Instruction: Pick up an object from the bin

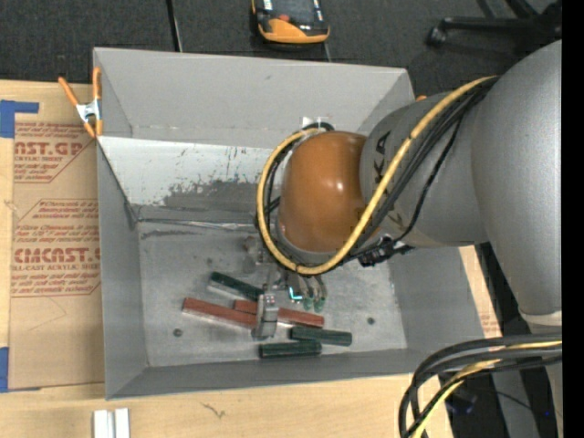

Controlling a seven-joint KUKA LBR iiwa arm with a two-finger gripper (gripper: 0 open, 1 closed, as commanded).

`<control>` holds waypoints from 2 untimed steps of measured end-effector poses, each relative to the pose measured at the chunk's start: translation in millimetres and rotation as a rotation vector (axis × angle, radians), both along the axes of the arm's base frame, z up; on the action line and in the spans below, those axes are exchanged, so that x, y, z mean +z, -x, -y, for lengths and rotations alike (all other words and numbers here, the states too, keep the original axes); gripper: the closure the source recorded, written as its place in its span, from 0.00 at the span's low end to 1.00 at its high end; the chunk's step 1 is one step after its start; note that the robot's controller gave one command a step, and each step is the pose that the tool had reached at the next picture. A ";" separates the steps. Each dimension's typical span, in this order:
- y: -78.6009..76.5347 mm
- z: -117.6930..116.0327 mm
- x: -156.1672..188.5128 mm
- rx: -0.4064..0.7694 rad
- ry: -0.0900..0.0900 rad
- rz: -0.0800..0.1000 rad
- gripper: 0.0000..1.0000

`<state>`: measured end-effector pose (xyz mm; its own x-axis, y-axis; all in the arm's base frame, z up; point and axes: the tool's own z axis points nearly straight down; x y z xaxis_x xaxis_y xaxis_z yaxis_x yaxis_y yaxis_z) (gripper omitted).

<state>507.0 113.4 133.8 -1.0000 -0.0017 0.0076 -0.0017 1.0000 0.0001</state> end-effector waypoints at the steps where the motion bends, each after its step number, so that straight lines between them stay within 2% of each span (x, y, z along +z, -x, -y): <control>1: -2.1 0.5 4.0 -0.002 -0.001 0.007 0.00; 2: 9.4 -12.3 -52.9 -0.105 -0.001 0.010 0.00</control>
Offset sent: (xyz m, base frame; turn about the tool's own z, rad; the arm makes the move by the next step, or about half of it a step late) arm -0.0122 0.0140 -0.0638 0.1223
